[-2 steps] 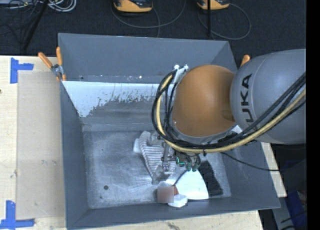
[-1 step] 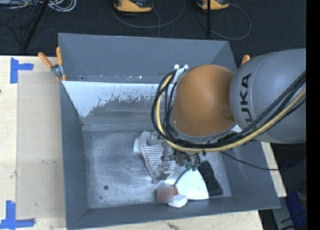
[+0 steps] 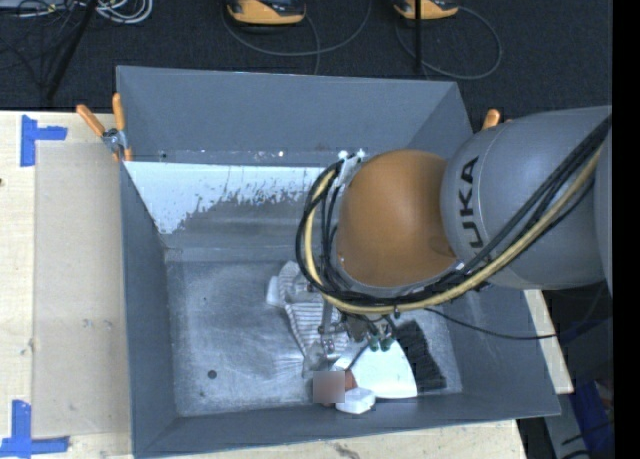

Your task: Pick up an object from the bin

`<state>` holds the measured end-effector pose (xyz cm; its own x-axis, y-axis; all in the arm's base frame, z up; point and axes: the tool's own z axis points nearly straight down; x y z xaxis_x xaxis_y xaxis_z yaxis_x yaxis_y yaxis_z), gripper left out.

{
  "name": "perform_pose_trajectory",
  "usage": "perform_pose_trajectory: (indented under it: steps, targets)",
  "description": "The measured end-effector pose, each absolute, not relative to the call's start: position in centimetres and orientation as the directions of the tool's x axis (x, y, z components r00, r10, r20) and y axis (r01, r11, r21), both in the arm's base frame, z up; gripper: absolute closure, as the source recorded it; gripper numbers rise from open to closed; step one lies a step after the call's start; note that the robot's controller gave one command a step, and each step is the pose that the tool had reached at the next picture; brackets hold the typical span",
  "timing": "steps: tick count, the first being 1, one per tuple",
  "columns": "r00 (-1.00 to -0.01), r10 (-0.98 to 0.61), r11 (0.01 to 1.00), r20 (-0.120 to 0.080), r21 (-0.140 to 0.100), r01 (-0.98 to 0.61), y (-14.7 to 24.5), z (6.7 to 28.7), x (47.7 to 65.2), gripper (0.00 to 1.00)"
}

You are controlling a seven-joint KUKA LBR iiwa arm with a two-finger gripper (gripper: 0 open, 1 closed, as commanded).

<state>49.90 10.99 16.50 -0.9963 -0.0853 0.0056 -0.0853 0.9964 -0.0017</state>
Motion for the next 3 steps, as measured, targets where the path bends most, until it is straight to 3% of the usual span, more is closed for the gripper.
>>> perform_pose_trajectory:
  steps: [1, 2, 3]
  targets:
    - [-0.966, -0.259, 0.966, -0.002, 0.002, -0.259, 7.1, 15.2, 49.6, 0.00]
    - [-0.958, -0.285, 0.958, 0.000, 0.001, -0.285, 5.6, 14.3, 49.7, 0.00]
    - [-0.874, -0.484, 0.875, 0.036, 0.004, -0.484, 6.2, 9.7, 48.1, 1.00]
